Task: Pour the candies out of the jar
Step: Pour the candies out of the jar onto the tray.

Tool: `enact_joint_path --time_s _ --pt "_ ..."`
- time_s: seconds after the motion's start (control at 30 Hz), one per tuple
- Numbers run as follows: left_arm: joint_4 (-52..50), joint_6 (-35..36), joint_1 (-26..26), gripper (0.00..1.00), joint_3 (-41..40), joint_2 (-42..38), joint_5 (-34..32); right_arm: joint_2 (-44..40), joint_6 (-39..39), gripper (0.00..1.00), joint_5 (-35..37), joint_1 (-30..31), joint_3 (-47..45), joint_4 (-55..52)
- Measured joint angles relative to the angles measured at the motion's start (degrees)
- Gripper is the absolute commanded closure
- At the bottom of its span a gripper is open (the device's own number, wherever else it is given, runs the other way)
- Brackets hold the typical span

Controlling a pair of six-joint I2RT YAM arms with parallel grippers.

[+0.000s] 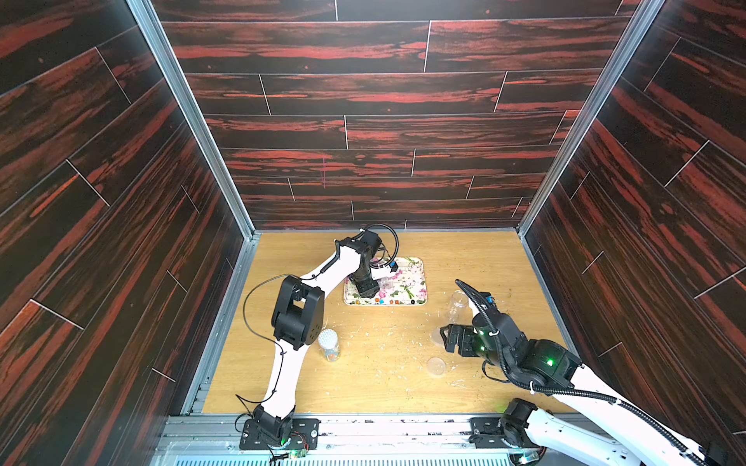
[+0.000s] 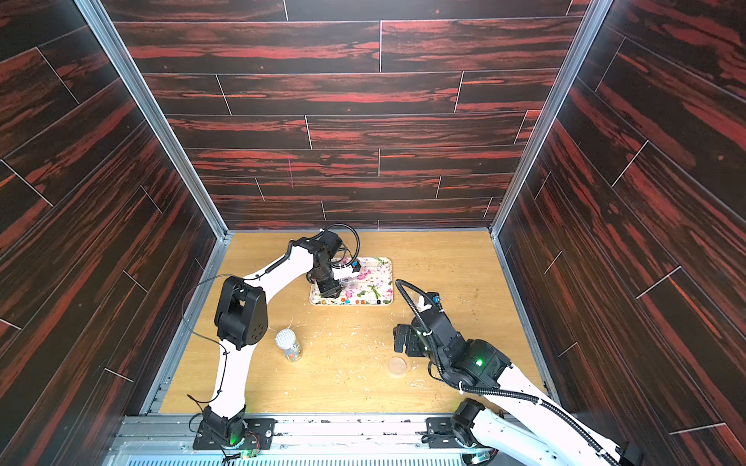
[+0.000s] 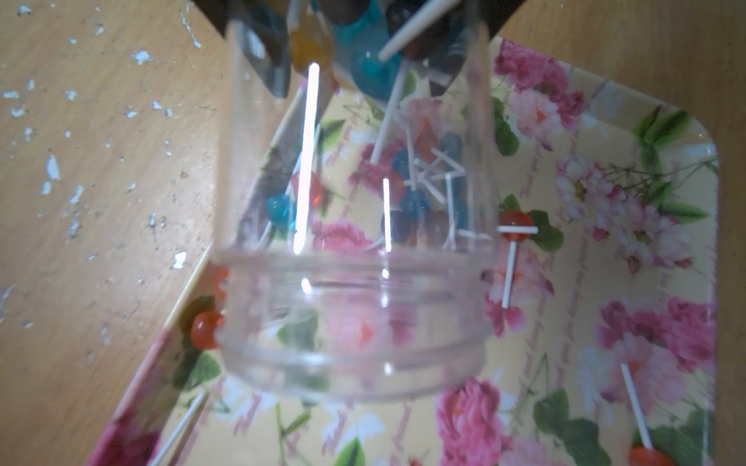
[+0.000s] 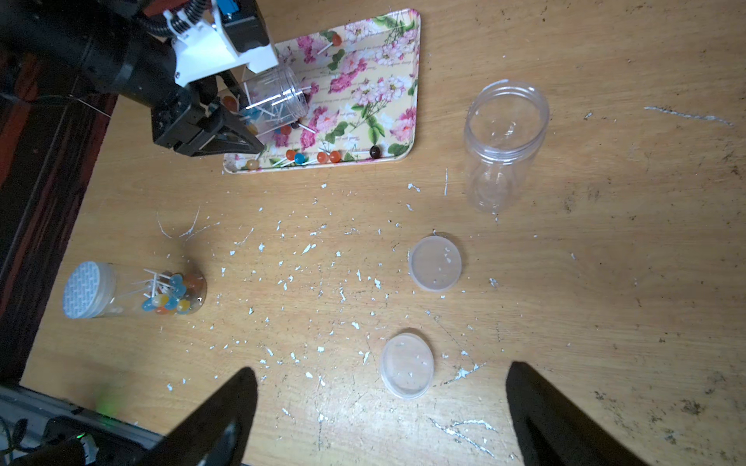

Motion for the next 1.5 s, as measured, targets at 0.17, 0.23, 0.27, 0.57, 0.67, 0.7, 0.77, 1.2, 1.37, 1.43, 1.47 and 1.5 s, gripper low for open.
enact_joint_path --time_s 0.17,0.23,0.27,0.57,0.67,0.7,0.77,1.2,1.37,1.43,1.47,1.5 --pt "-1.7 1.1 -0.7 0.58 2.7 0.9 -2.8 0.0 0.0 0.01 -0.4 0.0 0.0 -0.1" --pt "-2.5 1.5 -1.0 0.57 3.7 1.4 -4.0 0.0 0.0 0.01 -0.7 0.0 0.0 -0.1" --pt "-2.9 1.7 -1.2 0.58 4.2 1.7 -4.6 0.0 0.0 0.01 -0.7 0.0 0.0 -0.1" --pt "-5.2 3.9 -3.4 0.58 5.5 3.1 -12.4 0.6 -0.1 0.01 -1.5 0.0 0.0 -0.7" --pt "-5.4 4.5 -3.8 0.58 6.1 3.1 -14.5 1.2 -0.1 0.01 -1.8 0.0 0.0 -0.8" --pt "-5.4 4.8 -3.9 0.58 6.2 3.1 -15.3 1.3 -0.1 0.01 -1.9 0.0 0.0 -0.9" --pt "-5.4 5.3 -4.1 0.58 6.3 3.1 -16.8 1.4 -0.1 0.01 -2.1 0.0 0.0 -1.0" --pt "-5.6 7.6 -5.4 0.58 7.2 4.0 -22.9 1.4 -0.1 0.01 -2.4 0.0 0.0 -1.9" --pt "-5.6 7.9 -5.4 0.58 7.2 5.0 -23.7 1.4 -0.1 0.01 -2.5 0.0 -0.1 -2.2" --pt "-5.6 8.0 -5.4 0.58 7.2 5.1 -24.1 1.4 -0.1 0.01 -2.6 0.0 -0.3 -2.2" --pt "-5.6 8.1 -5.5 0.58 7.2 5.1 -24.4 1.4 -0.1 0.01 -2.6 0.0 -0.3 -2.2" --pt "-5.6 8.1 -5.5 0.58 7.2 5.1 -24.6 1.4 -0.1 0.01 -2.6 0.0 -0.3 -2.2"
